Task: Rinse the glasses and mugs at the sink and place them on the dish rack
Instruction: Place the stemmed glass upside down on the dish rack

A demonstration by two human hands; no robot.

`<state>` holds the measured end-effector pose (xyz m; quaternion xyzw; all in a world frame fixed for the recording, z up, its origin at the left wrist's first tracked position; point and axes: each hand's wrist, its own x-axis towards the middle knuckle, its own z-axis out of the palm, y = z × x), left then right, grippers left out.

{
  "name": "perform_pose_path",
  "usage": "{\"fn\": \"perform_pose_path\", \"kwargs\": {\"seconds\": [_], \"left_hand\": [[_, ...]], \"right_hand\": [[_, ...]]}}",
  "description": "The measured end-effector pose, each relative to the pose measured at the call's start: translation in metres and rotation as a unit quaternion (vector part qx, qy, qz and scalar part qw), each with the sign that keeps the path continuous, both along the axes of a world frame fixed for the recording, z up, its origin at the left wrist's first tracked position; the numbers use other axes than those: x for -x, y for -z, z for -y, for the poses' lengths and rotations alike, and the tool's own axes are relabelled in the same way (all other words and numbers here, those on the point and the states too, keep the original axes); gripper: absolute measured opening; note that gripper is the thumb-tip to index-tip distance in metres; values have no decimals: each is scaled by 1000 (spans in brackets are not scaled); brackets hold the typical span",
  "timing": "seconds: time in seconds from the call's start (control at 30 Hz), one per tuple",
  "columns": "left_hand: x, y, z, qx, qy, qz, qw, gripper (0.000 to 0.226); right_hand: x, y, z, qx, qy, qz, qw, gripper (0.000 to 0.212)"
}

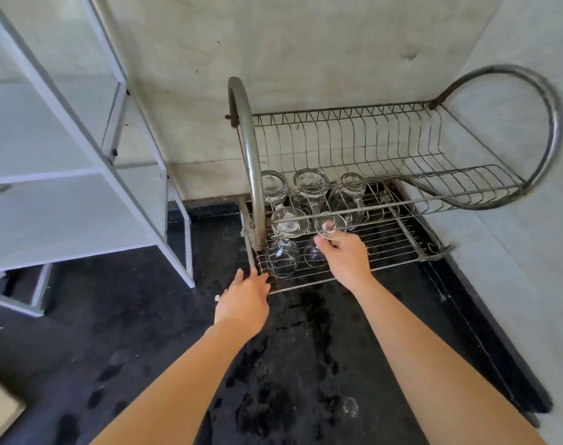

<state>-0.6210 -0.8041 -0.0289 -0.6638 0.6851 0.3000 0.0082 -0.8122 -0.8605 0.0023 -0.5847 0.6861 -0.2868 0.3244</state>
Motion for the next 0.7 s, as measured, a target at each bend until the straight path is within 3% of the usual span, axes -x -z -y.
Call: {"fn": "perform_pose_path", "kwargs": {"seconds": [0.27,0.43,0.57,0.7], "left_hand": [[-5,2,6,-45,5,9,999,48],[-5,-2,9,-58,31,27,997,48],[-3,-7,9,-64,20,22,998,48],[1,-12,5,-44,24,30,998,47]], "right_hand": [[1,6,10,-40,-7,-22,999,39],[-1,4,9,-42,-8,-29,999,41],[-1,-4,4,-53,-4,-31,998,26],[1,-2,-9,-26,41,-13,999,36]]}}
